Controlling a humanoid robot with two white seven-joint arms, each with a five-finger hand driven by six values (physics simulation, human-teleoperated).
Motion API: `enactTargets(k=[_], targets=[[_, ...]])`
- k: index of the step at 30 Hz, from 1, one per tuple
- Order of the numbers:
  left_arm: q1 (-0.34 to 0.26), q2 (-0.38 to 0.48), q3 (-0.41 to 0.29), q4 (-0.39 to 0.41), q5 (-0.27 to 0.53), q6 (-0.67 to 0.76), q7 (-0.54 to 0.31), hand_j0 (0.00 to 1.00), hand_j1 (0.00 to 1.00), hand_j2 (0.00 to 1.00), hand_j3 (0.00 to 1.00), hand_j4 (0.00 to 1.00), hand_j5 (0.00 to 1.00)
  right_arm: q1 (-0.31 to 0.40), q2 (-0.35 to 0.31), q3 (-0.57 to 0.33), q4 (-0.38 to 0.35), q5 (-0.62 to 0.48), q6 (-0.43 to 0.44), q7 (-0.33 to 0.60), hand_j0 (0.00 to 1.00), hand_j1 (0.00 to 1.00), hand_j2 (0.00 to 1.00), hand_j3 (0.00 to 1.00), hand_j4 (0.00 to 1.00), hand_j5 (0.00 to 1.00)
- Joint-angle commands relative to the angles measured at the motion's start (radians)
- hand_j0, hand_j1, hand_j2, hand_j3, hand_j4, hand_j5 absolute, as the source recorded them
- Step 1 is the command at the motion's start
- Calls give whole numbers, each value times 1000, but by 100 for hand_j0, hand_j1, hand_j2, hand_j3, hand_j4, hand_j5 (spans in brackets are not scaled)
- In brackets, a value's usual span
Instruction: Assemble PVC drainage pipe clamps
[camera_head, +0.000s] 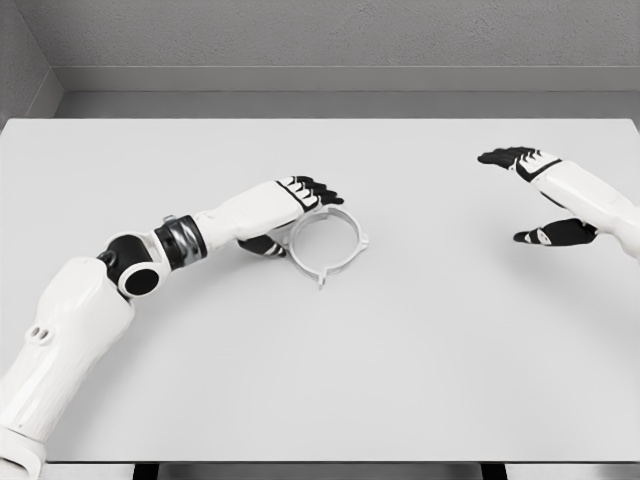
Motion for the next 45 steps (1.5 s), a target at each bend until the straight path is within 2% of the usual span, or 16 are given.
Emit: enactTargets(k=[1,41,45], targets=[[0,-4,1,0,7,1,0,100,100,100,100,100,100,0,-1,0,0,-8,2,-1,100,100,100,100,100,100],[-14,-24,-19,1,7,1,0,100,100,100,100,100,100,0,2,1,-3,-8,2,-1,100,100,100,100,100,100],[-15,-24,-19,0,9,1,0,100,100,100,100,100,100,-15,5,4,13,-8,2,-1,100,100,100,100,100,100]])
